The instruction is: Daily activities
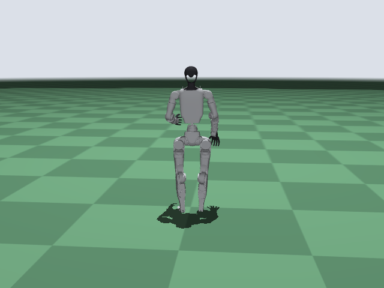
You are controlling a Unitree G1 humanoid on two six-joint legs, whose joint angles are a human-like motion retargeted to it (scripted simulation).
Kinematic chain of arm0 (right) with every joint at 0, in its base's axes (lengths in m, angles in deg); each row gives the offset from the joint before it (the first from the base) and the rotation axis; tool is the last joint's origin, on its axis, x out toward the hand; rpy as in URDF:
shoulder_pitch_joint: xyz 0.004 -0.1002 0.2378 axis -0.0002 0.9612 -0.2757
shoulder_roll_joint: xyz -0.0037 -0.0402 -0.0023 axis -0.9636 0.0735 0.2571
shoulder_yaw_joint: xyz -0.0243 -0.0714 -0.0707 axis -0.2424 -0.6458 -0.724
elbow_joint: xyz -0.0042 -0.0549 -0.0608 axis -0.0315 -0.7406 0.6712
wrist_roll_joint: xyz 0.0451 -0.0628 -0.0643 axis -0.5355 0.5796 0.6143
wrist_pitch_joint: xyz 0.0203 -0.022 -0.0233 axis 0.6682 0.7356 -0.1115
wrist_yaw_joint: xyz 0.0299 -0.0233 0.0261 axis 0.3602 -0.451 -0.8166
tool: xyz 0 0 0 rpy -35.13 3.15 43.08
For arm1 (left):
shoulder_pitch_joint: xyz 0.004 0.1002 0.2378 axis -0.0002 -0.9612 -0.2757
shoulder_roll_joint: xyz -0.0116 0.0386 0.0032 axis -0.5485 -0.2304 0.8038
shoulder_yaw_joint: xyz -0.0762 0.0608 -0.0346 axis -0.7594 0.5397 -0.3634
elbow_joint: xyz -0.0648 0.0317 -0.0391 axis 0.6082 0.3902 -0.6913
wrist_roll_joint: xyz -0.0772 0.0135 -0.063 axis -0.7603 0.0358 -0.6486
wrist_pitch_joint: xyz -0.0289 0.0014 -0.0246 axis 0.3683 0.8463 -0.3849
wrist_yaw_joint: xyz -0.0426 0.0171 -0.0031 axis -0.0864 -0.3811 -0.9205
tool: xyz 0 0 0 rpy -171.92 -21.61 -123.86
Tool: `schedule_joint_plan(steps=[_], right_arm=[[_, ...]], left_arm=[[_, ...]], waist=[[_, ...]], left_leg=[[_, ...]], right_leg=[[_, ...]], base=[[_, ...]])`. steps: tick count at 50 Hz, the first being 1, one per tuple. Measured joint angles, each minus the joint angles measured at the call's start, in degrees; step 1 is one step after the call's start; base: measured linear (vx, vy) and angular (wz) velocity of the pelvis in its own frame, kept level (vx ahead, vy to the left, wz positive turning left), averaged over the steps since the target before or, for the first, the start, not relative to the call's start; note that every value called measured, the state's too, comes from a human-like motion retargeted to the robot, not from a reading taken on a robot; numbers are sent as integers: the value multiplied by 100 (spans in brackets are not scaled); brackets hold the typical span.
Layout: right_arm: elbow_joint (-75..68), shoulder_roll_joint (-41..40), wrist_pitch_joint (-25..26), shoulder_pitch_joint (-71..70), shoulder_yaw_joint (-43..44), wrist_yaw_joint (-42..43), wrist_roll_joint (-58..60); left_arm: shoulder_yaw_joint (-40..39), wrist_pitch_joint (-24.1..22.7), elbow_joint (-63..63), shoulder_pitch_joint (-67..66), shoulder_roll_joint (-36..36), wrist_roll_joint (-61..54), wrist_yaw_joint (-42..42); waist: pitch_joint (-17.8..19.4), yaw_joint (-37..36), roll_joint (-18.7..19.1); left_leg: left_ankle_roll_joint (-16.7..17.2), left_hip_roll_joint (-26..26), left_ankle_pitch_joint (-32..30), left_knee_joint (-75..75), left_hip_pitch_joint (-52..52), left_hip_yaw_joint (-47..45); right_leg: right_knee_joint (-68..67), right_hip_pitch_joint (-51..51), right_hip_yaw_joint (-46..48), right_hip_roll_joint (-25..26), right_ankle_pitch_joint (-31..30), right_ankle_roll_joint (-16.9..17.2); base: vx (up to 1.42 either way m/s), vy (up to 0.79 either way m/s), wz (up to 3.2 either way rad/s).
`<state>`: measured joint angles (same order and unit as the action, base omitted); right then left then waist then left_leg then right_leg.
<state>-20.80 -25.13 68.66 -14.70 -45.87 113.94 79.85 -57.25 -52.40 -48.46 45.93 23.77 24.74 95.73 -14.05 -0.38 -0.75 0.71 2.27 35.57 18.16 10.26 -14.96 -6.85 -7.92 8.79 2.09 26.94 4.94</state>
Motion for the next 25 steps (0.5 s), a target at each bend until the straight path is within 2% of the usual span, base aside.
schedule_joint_plan(steps=[10,18,25], right_arm=[[34,-80,-26,61,91,-28,-209],[210,9,-34,47,-123,-279,-317],[312,86,-35,-53,-305,-516,-228]], left_arm=[[-111,135,-57,-557,121,-144,-279],[338,162,-648,177,8,-101,-672],[605,202,-666,657,-151,165,-808]], waist=[[-42,-48,-25],[-113,-26,64],[-148,-10,164]], left_leg=[[9,-27,-28,-63,-32,90],[53,4,-2,52,38,116],[51,75,58,275,158,81]], right_leg=[[168,90,-6,16,-49,-32],[307,131,-21,46,-132,4],[429,150,-41,90,-226,9]], base=[[0,0,0],[0,0,0],[0,0,0]])
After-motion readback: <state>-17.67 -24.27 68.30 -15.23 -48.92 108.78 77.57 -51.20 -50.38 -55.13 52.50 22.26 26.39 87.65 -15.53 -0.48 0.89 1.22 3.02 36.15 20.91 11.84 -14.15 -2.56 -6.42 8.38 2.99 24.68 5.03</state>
